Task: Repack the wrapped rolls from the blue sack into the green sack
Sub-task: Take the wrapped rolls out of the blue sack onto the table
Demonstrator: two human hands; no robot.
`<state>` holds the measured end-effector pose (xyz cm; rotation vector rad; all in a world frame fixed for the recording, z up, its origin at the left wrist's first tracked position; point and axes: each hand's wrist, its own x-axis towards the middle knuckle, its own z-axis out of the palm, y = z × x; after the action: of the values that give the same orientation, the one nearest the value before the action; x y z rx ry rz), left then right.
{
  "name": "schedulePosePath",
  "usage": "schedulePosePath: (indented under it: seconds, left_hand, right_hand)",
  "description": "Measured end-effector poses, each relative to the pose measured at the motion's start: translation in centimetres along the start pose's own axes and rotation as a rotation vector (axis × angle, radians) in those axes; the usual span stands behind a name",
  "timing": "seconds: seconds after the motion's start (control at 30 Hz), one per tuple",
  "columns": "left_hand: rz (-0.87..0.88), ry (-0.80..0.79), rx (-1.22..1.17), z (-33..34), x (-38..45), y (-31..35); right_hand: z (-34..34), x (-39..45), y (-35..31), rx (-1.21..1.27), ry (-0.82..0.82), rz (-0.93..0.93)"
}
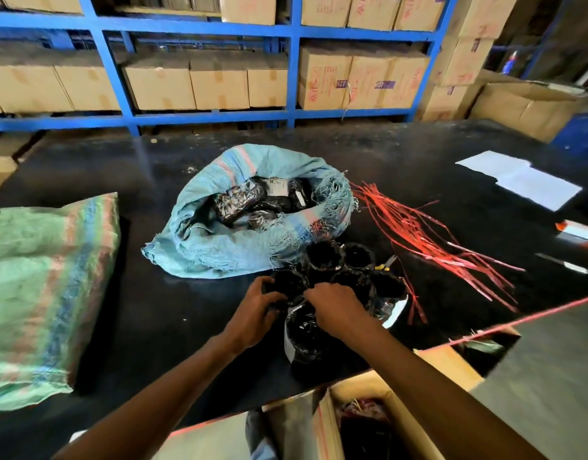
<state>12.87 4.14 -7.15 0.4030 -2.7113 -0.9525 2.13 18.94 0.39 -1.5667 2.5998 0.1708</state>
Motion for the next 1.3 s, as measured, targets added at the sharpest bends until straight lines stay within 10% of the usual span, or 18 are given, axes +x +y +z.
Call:
schedulePosePath:
  seconds: [0.77,1.1,1.3]
  left_hand:
    - [-0.113,0.155,0.197,-12.3,19.7,-10.0]
    - [0.024,-0.242,0.761,-9.8,29.0,-13.1]
    - [-0.085,-0.086,0.705,-7.9,28.9,-13.4]
  right_hand:
    - [-7.1,25.2,8.8,0.519,0.157,0.117]
    - [-3.6,34.4,10.7,0.125,-0.026,0.132]
    - [-0.8,35.1,10.8,0.064,-0.079,0.213]
